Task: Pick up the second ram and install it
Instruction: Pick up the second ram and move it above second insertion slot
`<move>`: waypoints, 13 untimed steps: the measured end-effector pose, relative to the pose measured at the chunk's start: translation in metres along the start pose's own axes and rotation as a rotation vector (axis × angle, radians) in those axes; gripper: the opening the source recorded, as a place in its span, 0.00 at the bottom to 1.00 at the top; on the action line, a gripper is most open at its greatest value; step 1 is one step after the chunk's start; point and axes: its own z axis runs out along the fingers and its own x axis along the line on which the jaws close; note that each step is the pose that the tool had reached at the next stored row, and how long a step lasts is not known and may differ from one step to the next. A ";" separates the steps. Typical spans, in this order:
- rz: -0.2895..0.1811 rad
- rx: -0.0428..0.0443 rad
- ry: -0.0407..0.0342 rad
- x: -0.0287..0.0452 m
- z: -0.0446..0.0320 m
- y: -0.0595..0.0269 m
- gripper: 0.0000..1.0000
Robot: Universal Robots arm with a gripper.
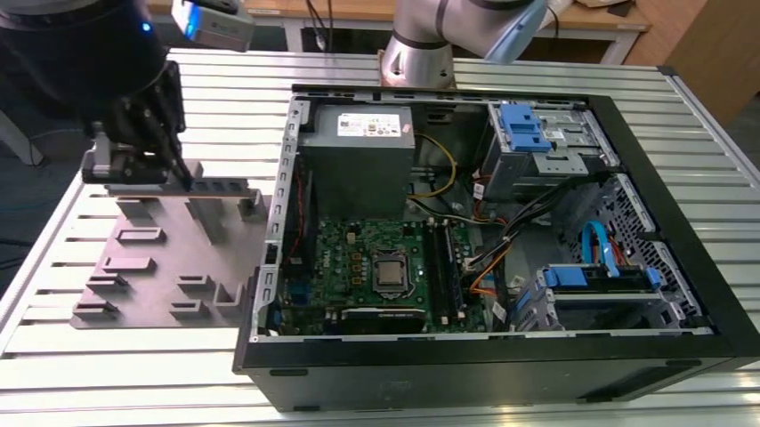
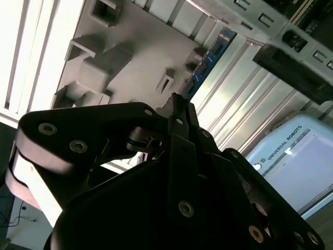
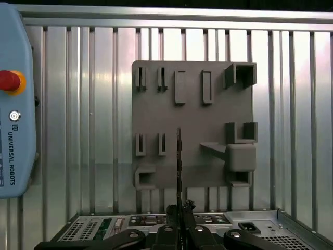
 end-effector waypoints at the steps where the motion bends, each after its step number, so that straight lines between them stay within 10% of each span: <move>1: 0.000 -0.0001 0.0000 -0.0001 0.0000 -0.0048 0.11; 13: 0.000 -0.0017 0.0001 -0.0012 0.0011 -0.0591 0.11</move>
